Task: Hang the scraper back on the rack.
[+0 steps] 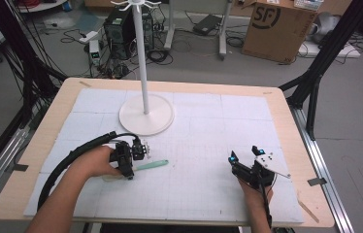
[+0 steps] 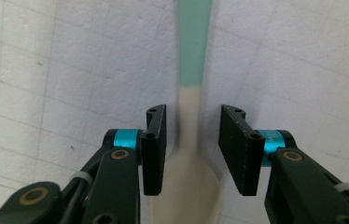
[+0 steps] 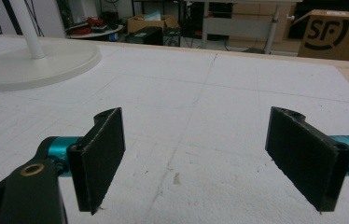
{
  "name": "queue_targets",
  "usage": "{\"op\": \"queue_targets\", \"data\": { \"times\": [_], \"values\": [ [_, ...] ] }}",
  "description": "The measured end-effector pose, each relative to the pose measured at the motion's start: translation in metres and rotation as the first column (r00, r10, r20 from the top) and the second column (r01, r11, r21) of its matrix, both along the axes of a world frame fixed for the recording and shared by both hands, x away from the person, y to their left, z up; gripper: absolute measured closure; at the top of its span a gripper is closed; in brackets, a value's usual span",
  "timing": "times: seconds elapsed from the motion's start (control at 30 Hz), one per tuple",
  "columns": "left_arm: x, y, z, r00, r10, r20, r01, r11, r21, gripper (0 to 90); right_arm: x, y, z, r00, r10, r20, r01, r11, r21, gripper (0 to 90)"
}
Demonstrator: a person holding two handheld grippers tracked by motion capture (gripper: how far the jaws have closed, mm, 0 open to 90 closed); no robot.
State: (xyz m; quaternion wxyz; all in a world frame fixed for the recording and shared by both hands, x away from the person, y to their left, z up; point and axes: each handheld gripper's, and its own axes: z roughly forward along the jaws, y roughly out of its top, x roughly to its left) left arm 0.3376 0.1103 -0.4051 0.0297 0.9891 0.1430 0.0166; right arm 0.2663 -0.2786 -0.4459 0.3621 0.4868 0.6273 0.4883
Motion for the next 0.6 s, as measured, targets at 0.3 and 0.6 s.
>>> {"op": "queue_targets", "data": {
  "times": [0.3, 0.6],
  "values": [
    [-0.0005, -0.0004, 0.0002, 1.0000, 0.002, 0.007, -0.002, 1.0000, 0.003, 68.6, 0.0000, -0.0002, 0.0000, 1.0000, 0.001, 0.000, -0.001, 1.0000, -0.003, 19.0],
    [-0.0015, -0.0011, -0.0002, 0.9999, 0.007, 0.007, -0.007, 1.0000, 0.000, 73.9, 0.0000, -0.0001, 0.0000, 1.0000, 0.001, 0.000, -0.001, 1.0000, -0.003, 18.9]
  ]
}}
